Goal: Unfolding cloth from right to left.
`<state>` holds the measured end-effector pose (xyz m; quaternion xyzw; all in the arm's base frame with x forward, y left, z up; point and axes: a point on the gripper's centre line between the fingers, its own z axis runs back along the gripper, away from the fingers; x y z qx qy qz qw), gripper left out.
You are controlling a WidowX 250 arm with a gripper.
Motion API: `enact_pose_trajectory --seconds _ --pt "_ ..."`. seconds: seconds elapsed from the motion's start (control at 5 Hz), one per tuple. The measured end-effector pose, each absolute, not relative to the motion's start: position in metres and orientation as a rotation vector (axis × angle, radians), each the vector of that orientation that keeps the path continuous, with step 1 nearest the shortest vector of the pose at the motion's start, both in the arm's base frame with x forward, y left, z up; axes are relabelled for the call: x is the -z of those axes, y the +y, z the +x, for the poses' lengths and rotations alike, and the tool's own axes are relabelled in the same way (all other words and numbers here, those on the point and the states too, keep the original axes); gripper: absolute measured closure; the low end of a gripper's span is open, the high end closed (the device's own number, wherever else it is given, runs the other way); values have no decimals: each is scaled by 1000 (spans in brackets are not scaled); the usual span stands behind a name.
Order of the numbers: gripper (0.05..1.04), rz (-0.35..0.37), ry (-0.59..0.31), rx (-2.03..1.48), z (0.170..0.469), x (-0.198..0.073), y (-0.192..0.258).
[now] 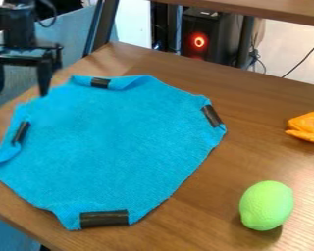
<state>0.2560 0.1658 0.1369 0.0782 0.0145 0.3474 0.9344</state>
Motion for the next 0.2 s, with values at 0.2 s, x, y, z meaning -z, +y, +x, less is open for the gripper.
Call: enact_pose_trajectory --seconds 0.2 --pt "83 108 39 -688 271 -151 146"
